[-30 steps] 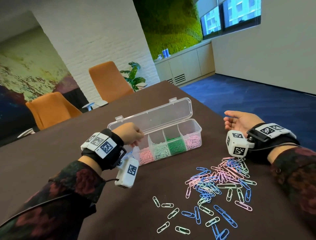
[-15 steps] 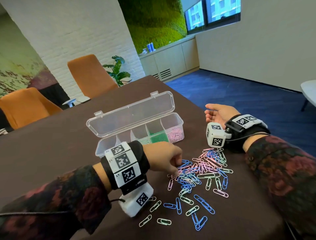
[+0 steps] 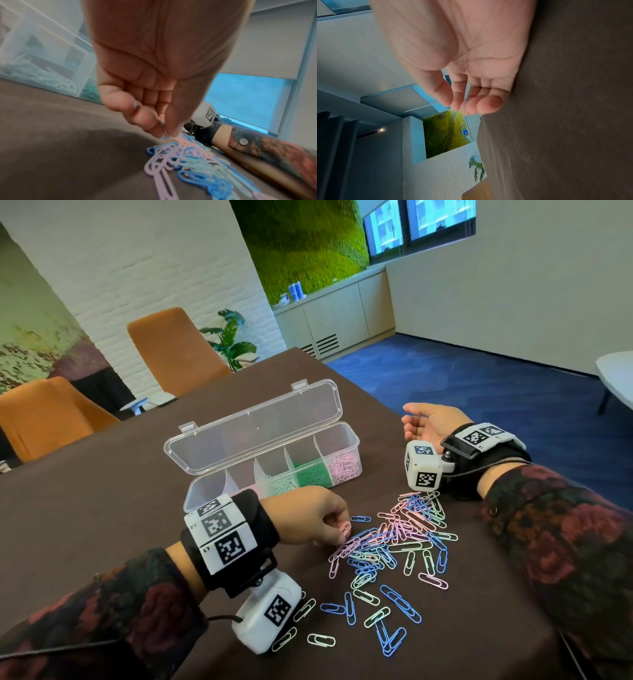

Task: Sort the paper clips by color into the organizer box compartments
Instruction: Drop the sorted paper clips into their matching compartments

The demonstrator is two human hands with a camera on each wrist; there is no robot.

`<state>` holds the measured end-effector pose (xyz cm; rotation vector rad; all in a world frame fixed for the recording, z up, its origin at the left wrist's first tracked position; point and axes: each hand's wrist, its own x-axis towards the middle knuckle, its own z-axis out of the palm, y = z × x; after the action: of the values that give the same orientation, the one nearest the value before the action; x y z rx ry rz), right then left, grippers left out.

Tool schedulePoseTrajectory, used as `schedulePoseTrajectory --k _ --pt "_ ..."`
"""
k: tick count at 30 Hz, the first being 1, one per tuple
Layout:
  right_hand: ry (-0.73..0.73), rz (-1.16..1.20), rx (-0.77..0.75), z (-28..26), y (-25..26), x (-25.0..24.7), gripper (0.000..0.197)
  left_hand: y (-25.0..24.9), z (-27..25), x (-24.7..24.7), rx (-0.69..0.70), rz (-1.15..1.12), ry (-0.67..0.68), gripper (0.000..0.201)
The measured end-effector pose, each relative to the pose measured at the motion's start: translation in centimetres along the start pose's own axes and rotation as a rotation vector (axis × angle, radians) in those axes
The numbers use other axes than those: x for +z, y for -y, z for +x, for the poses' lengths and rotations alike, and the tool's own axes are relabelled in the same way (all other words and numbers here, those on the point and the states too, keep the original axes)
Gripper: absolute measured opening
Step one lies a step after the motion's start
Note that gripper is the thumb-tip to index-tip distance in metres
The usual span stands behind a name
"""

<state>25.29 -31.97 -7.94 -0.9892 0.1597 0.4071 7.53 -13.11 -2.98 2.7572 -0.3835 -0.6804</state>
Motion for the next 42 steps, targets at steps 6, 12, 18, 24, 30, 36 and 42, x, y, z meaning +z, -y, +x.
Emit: schedulePoseTrajectory --k 6,12,18,24,30,36,42 --pt "-0.006 -0.002 0.019 -0.1 0.0 0.0 0.013 0.8 -0.8 -0.3 0.035 -0.469 0.003 0.01" --pt "-0.002 0.002 0.008 -0.2 0.1 0.0 0.012 1.5 -1.2 0.1 0.017 -1.126 -0.017 0.015" --pt "-0.009 0.007 0.008 -0.2 0.1 0.0 0.014 0.6 -0.4 0.0 -0.082 -0.942 0.003 0.017" --pt "0.008 -0.007 0.017 -0.3 0.1 0.0 0.014 -0.3 0.1 -0.5 -0.118 -0.951 0.062 0.031" --pt "0.008 -0.008 0.035 -0.3 0.2 -0.1 0.013 -0.8 0.0 -0.4 -0.111 -1.028 0.083 0.031" --pt "0.006 0.002 0.02 -0.2 0.1 -0.1 0.012 -1.0 -0.4 -0.2 0.009 -1.15 0.177 0.027" --pt "0.009 0.0 0.009 -0.1 0.0 0.0 0.011 -0.9 -0.6 0.6 0.096 -1.17 0.198 0.035"
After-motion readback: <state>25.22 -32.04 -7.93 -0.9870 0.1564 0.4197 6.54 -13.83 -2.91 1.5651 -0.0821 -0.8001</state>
